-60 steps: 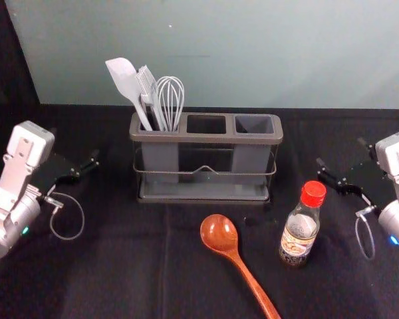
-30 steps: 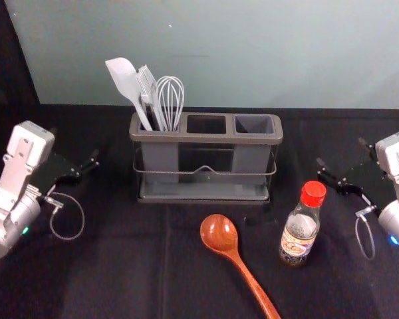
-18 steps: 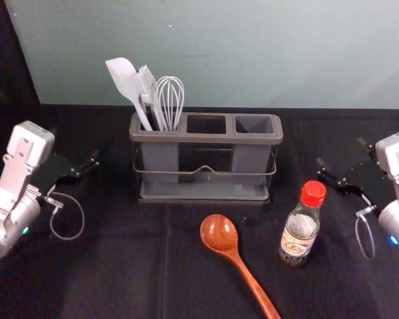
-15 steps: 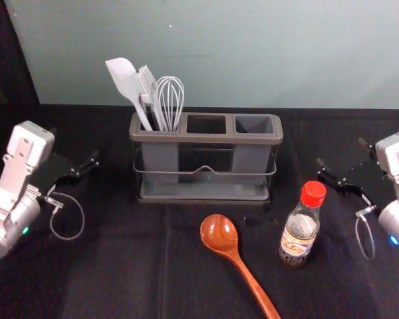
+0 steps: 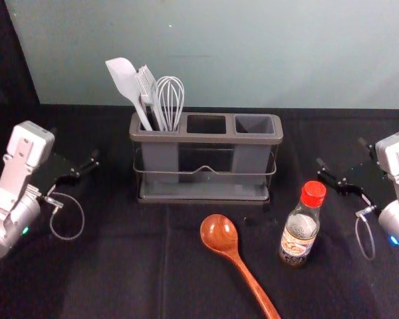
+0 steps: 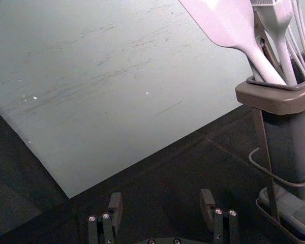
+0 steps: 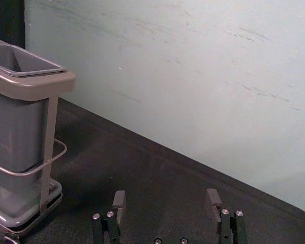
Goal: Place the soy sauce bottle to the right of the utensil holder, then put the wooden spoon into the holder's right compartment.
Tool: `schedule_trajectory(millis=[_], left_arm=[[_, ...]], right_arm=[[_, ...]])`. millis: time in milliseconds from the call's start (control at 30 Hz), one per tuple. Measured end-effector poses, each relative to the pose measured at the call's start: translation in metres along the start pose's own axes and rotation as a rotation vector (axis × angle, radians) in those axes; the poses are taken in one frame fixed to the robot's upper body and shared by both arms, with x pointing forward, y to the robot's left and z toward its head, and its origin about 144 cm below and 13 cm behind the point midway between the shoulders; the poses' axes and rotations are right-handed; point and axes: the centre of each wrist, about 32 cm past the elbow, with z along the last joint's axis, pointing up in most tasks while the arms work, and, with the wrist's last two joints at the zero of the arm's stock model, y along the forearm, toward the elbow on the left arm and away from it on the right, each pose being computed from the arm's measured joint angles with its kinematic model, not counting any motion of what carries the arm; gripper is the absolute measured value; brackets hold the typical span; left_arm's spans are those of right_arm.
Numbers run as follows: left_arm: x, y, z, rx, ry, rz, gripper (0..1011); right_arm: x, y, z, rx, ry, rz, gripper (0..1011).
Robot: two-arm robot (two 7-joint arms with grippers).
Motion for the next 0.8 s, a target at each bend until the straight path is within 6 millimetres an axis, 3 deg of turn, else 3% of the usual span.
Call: schedule_trajectory(millis=[800], left_arm=[[0.0000,0.0000,0.0000,0.000,0.000,0.000,1005]], right_arm=[[0.0001,-0.0022,-0.0015,0.003,-0.001,-0.002,1002]])
